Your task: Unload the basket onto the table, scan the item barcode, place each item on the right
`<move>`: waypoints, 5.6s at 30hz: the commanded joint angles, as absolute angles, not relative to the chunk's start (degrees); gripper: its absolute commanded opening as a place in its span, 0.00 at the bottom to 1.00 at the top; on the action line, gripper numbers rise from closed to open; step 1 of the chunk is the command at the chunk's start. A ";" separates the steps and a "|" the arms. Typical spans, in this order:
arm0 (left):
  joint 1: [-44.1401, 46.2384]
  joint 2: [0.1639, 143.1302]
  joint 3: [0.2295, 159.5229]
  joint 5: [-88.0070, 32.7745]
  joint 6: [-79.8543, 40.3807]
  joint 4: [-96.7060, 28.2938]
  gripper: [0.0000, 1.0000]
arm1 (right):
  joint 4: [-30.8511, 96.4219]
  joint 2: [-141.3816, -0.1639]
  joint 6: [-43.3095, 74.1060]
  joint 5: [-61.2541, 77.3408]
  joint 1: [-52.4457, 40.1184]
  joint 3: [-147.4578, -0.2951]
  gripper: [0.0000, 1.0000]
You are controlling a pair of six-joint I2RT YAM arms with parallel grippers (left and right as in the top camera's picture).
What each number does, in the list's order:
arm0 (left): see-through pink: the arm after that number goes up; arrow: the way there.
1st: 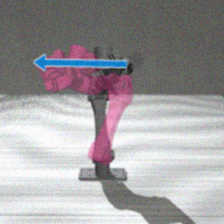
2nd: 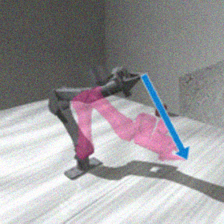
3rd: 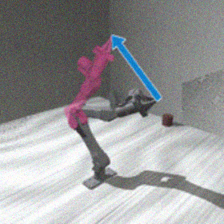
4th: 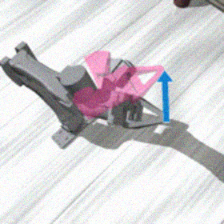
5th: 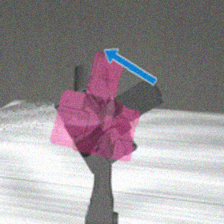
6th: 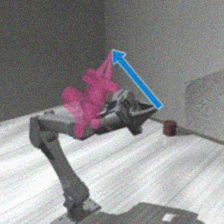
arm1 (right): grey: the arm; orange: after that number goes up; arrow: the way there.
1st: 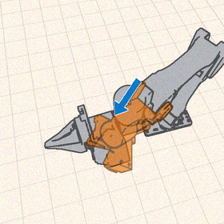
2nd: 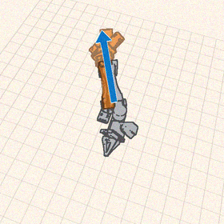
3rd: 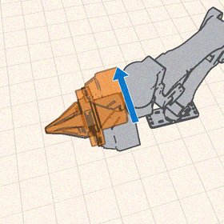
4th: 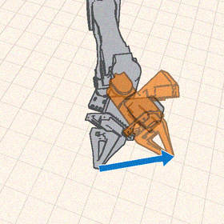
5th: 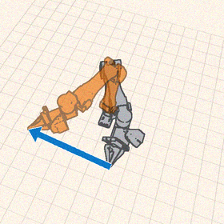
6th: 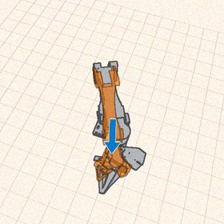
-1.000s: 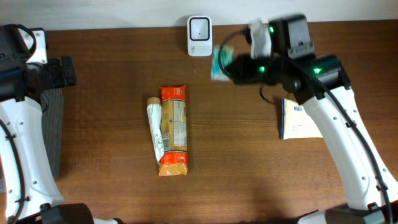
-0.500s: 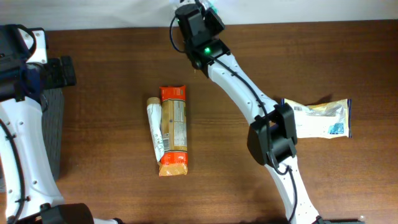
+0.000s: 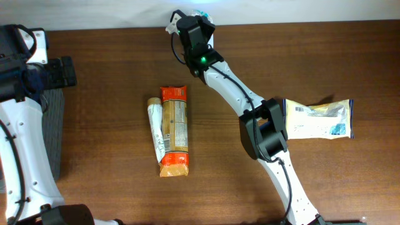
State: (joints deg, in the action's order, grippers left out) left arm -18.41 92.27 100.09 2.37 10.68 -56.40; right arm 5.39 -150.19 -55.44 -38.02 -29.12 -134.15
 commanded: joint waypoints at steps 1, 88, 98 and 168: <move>-18.46 92.31 100.44 2.35 10.17 -56.31 0.99 | 5.39 -150.41 -55.27 -37.69 -27.86 -134.91 0.04; -18.46 92.31 100.44 2.33 10.15 -56.31 0.99 | 47.88 -126.32 18.09 30.28 -29.06 -100.60 0.89; -18.46 92.31 100.44 2.33 10.17 -56.31 0.99 | 44.36 -135.20 26.48 31.24 -33.19 -100.60 0.72; -18.46 92.31 100.44 2.33 10.15 -56.31 0.99 | 64.40 -129.01 -8.80 28.67 -18.00 -97.62 0.88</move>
State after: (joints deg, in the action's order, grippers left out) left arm -18.41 92.27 100.07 2.39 10.68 -56.38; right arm 66.11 -128.64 -5.72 21.39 -19.44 -100.53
